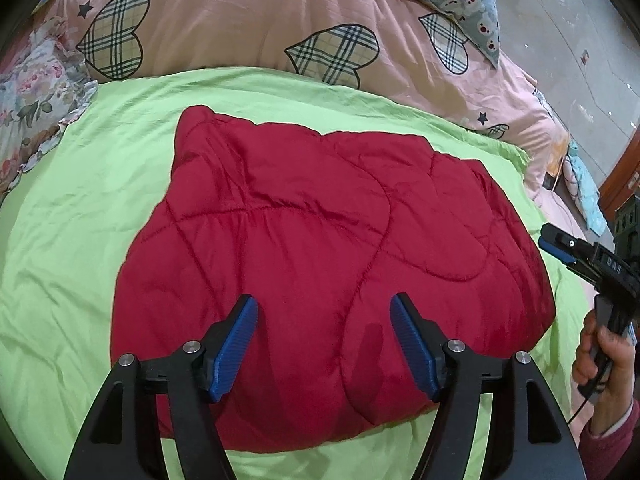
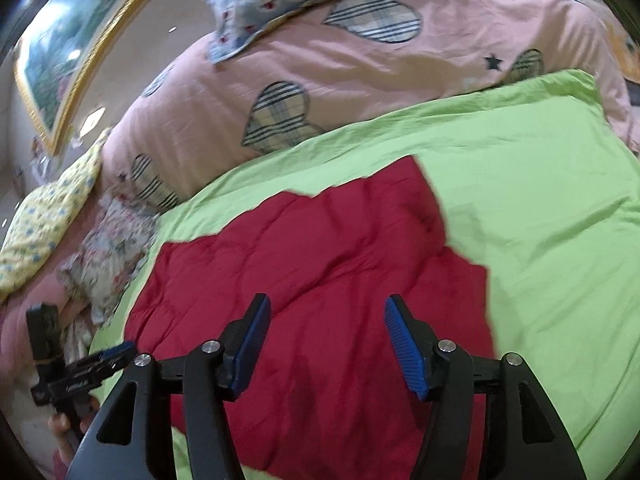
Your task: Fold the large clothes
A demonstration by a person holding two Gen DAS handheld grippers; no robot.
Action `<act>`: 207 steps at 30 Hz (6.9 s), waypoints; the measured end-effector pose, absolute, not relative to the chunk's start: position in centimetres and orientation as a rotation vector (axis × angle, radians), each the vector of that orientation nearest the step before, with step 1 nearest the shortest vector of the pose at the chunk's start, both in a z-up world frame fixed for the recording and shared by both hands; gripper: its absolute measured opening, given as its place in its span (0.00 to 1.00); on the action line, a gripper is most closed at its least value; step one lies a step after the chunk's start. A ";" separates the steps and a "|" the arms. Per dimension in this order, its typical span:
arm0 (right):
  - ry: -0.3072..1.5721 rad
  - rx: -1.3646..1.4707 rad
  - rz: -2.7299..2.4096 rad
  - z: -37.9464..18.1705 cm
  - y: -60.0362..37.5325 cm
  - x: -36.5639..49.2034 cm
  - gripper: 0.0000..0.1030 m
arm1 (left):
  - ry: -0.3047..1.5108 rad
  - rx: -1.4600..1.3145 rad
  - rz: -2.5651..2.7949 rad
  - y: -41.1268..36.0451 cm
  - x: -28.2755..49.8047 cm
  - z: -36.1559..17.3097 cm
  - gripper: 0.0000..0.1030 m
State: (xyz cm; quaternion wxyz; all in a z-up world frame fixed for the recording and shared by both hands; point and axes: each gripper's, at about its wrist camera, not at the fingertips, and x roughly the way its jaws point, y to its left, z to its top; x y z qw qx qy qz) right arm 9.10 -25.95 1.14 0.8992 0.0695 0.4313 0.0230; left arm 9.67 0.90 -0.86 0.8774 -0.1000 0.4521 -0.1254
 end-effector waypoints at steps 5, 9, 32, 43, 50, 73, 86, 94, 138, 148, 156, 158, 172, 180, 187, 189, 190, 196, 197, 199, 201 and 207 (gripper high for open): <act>0.955 0.043 0.037 -1.3 -23.9 9.5 0.62 | 0.951 -0.183 -0.268 0.2 9.8 -1.5 0.67; 1.016 0.004 -0.023 -3.8 -24.3 9.2 0.61 | 0.969 -0.164 -0.268 -0.1 10.2 -2.4 0.67; 0.972 0.017 -0.066 -4.1 -24.4 6.7 0.62 | 0.981 -0.050 -0.202 -2.9 11.6 -5.5 0.76; 0.977 -0.173 0.000 -4.0 -20.9 8.9 0.63 | 0.991 -0.045 -0.150 -3.7 12.0 -5.6 0.77; 0.966 -0.029 -0.033 -4.7 -25.6 10.7 0.62 | 0.965 -0.057 -0.047 -3.4 12.4 -3.1 0.76; 0.839 0.010 -0.067 -4.1 -27.8 9.3 0.64 | 1.025 -0.051 0.077 -2.8 15.3 -5.5 0.86; 0.831 -0.015 -0.139 -2.1 -26.3 7.5 0.64 | 0.971 -0.041 0.012 -1.9 12.9 -4.1 0.92; 0.913 -0.082 0.006 -1.4 -20.9 6.4 0.67 | 0.937 0.036 -0.035 -3.7 10.7 -2.4 0.93; 0.971 -0.119 -0.053 -3.9 -21.3 11.6 0.78 | 0.961 0.112 0.020 -4.3 17.5 -6.4 1.00; 0.932 -0.093 -0.186 -2.1 -25.8 10.4 0.79 | 0.840 0.002 0.027 -0.4 14.4 -2.3 0.99; 0.998 -0.006 -0.143 -4.2 -27.7 11.8 0.33 | 1.019 -0.195 0.003 5.7 18.1 -6.6 0.80; 1.006 0.011 -0.128 -4.1 -27.6 12.0 0.17 | 1.013 -0.222 -0.022 5.4 18.4 -6.8 0.71; 1.011 0.035 -0.122 -5.7 -27.4 13.1 0.09 | 1.006 -0.147 -0.030 4.2 19.8 -7.7 0.51; 1.005 0.040 -0.133 -5.3 -27.8 12.9 0.10 | 0.952 -0.079 0.073 2.8 17.2 -4.7 0.64; 0.996 0.029 -0.145 -5.0 -27.5 12.5 0.11 | 0.854 -0.037 0.001 0.0 11.7 -0.5 0.71; 0.996 0.024 -0.148 -5.0 -27.4 12.4 0.11 | 0.886 -0.027 -0.053 -1.6 11.3 -1.3 0.71; 0.998 0.020 -0.152 -4.9 -27.4 12.3 0.11 | 0.905 -0.013 -0.059 -2.3 11.3 -1.9 0.71; 0.946 -0.042 -0.160 -1.6 -25.5 10.3 0.37 | 0.976 0.038 -0.040 -4.8 12.1 -5.4 0.72; 0.908 -0.066 -0.149 -0.4 -24.6 9.3 0.40 | 0.977 0.033 -0.039 -4.9 12.1 -5.4 0.72; 0.868 -0.090 -0.109 0.8 -22.9 7.9 0.45 | 0.981 0.029 -0.037 -4.9 12.7 -5.4 0.73; 0.891 -0.122 -0.042 0.6 -21.0 7.5 0.45 | 0.977 0.039 -0.032 -5.1 12.5 -5.4 0.73; 1.040 -0.175 -0.043 -5.6 -20.1 9.3 0.46 | 0.954 0.047 -0.036 -4.2 11.7 -3.7 0.73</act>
